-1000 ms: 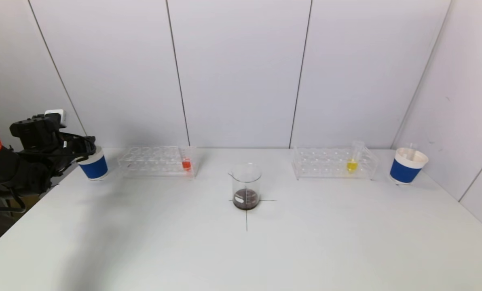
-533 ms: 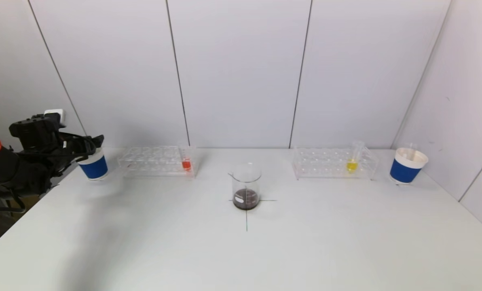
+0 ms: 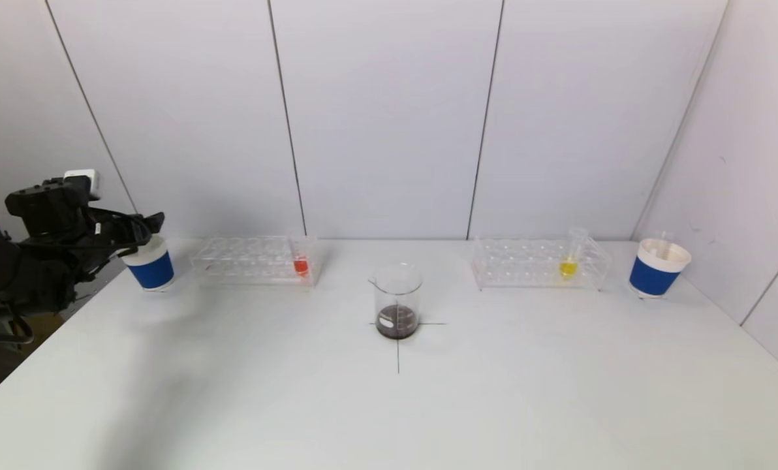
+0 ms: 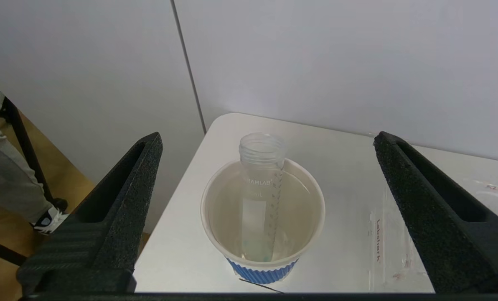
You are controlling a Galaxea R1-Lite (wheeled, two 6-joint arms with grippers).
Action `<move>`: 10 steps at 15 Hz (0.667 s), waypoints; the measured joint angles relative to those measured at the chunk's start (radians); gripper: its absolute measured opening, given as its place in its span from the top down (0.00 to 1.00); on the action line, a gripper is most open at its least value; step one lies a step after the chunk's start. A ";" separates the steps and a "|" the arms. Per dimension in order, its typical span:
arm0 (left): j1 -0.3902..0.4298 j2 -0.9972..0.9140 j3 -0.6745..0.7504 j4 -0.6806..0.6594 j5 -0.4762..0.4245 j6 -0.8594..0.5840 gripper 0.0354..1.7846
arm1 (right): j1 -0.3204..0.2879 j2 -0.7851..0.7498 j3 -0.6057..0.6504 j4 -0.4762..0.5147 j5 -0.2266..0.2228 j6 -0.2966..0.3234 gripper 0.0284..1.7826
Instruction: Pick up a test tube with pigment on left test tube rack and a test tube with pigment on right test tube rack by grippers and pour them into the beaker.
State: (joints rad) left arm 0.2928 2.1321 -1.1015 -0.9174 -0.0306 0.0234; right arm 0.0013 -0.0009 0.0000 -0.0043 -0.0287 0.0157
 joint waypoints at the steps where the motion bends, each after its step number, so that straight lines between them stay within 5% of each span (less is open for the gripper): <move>1: 0.000 -0.021 0.007 0.002 -0.001 0.000 0.01 | 0.000 0.000 0.000 0.000 0.000 0.000 0.01; 10: -0.035 -0.393 0.249 0.011 -0.081 -0.037 0.01 | 0.000 0.000 0.000 0.000 0.000 0.000 0.01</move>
State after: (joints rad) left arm 0.2577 1.7389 -0.8528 -0.9062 -0.1119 -0.0134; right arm 0.0013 -0.0009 0.0000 -0.0043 -0.0291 0.0153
